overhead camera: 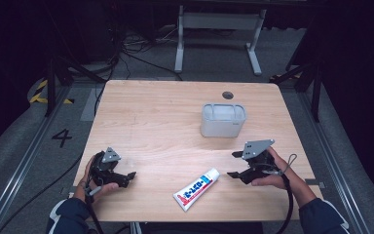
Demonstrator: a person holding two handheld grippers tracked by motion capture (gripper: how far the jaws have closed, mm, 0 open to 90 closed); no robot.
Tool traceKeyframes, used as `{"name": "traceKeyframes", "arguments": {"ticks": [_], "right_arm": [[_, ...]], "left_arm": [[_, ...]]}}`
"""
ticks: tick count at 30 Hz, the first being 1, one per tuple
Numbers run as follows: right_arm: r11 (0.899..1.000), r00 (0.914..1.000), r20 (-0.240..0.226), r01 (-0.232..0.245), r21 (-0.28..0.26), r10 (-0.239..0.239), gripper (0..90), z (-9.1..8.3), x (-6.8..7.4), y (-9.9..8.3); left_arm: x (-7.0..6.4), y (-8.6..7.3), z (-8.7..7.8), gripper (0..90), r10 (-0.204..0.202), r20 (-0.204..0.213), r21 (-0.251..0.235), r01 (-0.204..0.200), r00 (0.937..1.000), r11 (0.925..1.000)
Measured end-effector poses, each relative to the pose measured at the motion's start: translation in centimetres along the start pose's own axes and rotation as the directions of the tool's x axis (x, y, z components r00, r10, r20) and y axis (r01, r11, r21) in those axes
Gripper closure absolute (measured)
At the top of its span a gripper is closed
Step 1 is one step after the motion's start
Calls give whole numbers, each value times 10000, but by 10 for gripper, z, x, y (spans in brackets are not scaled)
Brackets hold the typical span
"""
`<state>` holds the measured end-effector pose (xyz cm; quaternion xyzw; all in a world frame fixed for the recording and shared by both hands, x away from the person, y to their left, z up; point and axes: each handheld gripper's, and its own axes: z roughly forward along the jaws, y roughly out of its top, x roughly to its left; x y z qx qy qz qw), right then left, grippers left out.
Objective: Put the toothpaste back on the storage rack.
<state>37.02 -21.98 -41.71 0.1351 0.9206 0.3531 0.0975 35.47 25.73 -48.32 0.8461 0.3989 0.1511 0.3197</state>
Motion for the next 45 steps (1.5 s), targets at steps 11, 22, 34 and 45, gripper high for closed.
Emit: {"name": "traceKeyframes", "arguments": {"ticks": [11,22,34,45], "right_arm": [[9942,9900,-1000,1033,304,-998,294,26,19,28],[9702,9567,-1953,2325,678,-2157,312,48,39,51],[9388,9263,-2493,3203,1268,-2823,321,67,52,64],[8928,8939,-3027,4002,2065,-3307,309,87,60,72]], "left_arm": [[0,0,0,4,0,2,18,0,10000,10000],[0,0,0,4,22,22,-6,-22,10000,10000],[0,0,0,4,5,4,8,-5,10000,10000],[-1,-1,-1,5,-53,-37,10,53,10000,10000]]}}
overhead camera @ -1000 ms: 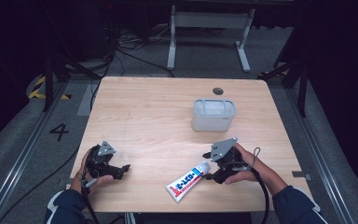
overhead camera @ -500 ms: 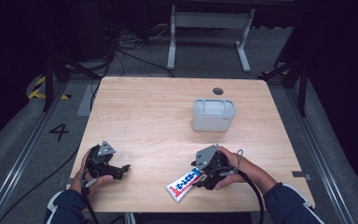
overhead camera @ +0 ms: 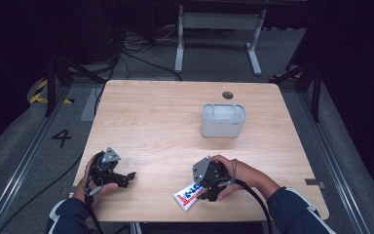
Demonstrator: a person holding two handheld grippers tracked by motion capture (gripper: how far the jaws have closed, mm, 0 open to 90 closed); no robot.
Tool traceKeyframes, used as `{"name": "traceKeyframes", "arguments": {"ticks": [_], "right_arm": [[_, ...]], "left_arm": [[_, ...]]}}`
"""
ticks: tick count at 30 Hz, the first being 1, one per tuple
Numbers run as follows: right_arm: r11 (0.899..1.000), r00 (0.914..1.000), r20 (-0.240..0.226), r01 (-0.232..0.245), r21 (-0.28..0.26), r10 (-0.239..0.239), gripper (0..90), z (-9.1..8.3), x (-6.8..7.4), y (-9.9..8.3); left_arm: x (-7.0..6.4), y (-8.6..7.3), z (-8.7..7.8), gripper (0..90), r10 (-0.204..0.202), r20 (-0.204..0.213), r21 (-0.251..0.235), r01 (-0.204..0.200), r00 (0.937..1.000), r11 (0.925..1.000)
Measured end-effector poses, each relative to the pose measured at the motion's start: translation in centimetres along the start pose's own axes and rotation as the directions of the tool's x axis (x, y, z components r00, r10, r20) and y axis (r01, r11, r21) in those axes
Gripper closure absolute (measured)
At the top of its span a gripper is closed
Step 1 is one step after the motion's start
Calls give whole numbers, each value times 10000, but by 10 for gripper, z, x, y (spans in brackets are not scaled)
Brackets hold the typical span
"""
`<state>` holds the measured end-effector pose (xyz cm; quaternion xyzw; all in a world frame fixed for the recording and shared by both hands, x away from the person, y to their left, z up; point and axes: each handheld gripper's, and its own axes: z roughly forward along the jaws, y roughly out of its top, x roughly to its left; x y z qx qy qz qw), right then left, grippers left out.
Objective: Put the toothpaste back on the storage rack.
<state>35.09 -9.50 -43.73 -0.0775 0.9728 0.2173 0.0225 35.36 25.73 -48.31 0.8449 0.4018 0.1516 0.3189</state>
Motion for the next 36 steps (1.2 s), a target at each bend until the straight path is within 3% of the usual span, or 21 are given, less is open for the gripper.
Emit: {"name": "traceKeyframes", "arguments": {"ticks": [10,17,22,31,36], "right_arm": [[9913,9976,-426,590,1173,-544,299,13,-2,12],[9837,9953,-590,850,1584,-765,318,19,-3,19],[9849,9943,-689,912,1470,-818,329,20,-2,22],[9914,9974,-481,585,1174,-532,474,18,-5,19],[9981,9991,-263,344,507,-331,589,12,-7,13]], "left_arm": [[-1,0,0,5,-76,9,-17,76,10000,10000],[0,0,0,5,-56,19,-14,56,10000,10000],[0,0,0,5,-62,33,-21,63,10000,10000],[0,0,0,5,-59,32,-21,59,10000,10000],[0,0,0,5,-59,28,-21,59,10000,10000]]}}
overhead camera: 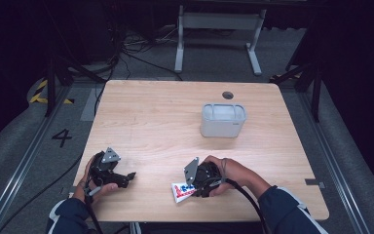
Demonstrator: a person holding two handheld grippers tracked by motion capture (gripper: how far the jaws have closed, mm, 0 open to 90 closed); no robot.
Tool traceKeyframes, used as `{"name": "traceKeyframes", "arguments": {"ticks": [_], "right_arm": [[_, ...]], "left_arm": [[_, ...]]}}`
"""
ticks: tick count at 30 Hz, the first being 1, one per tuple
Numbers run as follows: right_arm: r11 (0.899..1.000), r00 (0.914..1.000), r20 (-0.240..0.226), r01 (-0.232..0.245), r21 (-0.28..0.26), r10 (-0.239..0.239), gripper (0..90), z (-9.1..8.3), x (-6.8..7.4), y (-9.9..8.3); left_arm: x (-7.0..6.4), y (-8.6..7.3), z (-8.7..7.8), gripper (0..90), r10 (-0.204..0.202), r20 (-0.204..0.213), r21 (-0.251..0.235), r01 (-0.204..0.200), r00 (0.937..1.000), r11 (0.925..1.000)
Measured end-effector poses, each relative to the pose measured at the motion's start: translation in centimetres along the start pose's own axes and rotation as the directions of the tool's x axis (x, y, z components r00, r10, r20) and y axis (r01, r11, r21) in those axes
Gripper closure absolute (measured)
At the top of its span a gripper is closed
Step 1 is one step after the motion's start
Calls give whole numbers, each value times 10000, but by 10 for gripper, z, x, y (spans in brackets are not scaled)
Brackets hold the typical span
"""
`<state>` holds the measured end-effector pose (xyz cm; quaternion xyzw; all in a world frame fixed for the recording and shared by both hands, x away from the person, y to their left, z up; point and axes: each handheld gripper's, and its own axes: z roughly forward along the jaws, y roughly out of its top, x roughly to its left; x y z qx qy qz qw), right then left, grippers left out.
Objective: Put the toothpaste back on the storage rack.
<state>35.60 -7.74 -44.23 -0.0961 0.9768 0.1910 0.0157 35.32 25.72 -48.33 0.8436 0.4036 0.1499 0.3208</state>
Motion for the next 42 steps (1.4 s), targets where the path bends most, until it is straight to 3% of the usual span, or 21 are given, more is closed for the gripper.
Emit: {"name": "traceKeyframes", "arguments": {"ticks": [6,9,12,15,17,22,35,40,42], "right_arm": [[9947,9959,542,-681,-768,723,625,-7,-1,-12],[9865,9916,684,-1002,-1296,1097,631,-14,-2,-19],[9749,9864,806,-1268,-1832,1434,633,-22,-4,-26],[9562,9774,934,-1623,-2437,1897,634,-30,-5,-33],[9515,9756,952,-1680,-2577,1980,635,-32,-5,-34],[9237,9617,1158,-1991,-3274,2483,635,-48,-6,-45],[8754,9370,1514,-2251,-4277,3149,633,-71,-4,-63],[8660,9317,1574,-2293,-4444,3275,632,-76,-3,-67],[8534,9260,1551,-2395,-4630,3441,631,-78,-2,-70]], "left_arm": [[0,0,0,5,34,8,8,-34,10000,10000],[0,0,0,5,3,-2,4,-3,10000,10000],[0,0,0,5,-1,1,-1,1,10000,10000],[0,0,0,5,1,-2,3,-1,10000,10000],[0,0,0,5,2,-1,4,-2,10000,10000],[0,0,0,5,18,11,4,-18,10000,10000],[0,0,0,5,34,11,7,-34,10000,10000],[0,0,0,5,9,3,2,-9,10000,10000],[0,0,0,5,2,0,-1,-2,10000,10000]]}}
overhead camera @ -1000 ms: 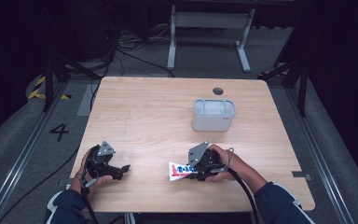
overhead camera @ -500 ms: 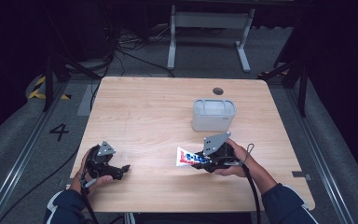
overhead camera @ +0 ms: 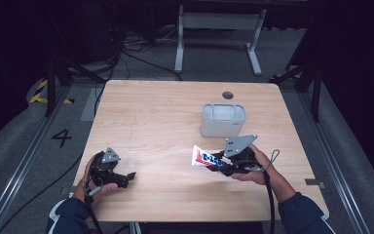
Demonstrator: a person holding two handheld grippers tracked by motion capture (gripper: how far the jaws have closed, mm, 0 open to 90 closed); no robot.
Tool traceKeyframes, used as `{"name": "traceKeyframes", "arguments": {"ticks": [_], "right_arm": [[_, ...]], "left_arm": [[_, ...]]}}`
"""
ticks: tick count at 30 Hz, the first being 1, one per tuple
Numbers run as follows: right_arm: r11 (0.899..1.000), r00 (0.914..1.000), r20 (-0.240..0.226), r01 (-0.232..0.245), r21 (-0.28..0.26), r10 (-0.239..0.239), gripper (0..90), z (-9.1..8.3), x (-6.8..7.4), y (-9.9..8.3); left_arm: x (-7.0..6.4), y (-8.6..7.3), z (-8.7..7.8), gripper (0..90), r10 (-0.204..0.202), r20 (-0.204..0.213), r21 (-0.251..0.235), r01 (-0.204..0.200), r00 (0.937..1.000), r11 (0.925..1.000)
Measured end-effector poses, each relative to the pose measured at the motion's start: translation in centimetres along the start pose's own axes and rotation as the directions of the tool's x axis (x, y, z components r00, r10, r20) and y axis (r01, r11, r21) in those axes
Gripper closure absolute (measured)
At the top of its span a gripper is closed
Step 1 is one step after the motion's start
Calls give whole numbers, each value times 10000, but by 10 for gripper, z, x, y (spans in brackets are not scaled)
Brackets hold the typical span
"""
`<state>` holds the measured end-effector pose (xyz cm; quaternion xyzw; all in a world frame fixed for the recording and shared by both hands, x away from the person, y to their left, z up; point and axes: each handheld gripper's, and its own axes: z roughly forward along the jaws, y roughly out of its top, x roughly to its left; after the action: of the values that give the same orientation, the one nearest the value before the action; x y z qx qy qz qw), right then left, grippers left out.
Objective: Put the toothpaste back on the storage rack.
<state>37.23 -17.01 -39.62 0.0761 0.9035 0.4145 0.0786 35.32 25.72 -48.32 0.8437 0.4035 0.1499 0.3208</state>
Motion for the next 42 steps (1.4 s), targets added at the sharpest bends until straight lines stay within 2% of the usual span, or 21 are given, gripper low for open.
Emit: {"name": "traceKeyframes", "arguments": {"ticks": [2,8,11,16,20,24,27,31,34,38,42], "right_arm": [[9998,9999,12,-156,-85,157,631,-3,0,-3],[9998,9998,187,-114,-178,118,633,-6,0,-4],[9992,9994,221,-260,-308,267,635,-7,0,-6],[9995,9993,268,-251,-189,256,636,-6,1,-7],[9989,9988,401,-248,-405,264,637,-11,-1,-6],[9955,9961,718,-444,-836,504,638,-16,-5,-3],[9948,9947,910,-391,-938,477,637,-18,-8,0],[9874,9889,1305,-506,-1501,705,637,-26,-13,4],[9780,9778,1812,-686,-1969,1050,635,-34,-19,7],[9747,9657,2292,-728,-2112,1218,634,-44,-29,11],[9677,9574,2486,-870,-2366,1468,633,-54,-38,14]], "left_arm": [[0,0,0,5,34,6,11,-34,10000,10000],[0,0,0,5,6,4,1,-6,10000,10000],[0,0,0,5,27,10,8,-27,10000,10000],[0,0,0,5,28,9,8,-28,10000,10000],[0,0,0,5,31,10,6,-31,10000,10000],[0,0,0,5,32,13,9,-32,10000,10000],[0,0,0,5,25,8,8,-25,10000,10000],[0,0,0,5,25,11,5,-25,10000,10000],[0,0,0,5,26,11,6,-26,10000,10000],[0,0,0,5,28,12,8,-28,10000,10000],[0,0,0,5,28,14,8,-28,10000,10000]]}}
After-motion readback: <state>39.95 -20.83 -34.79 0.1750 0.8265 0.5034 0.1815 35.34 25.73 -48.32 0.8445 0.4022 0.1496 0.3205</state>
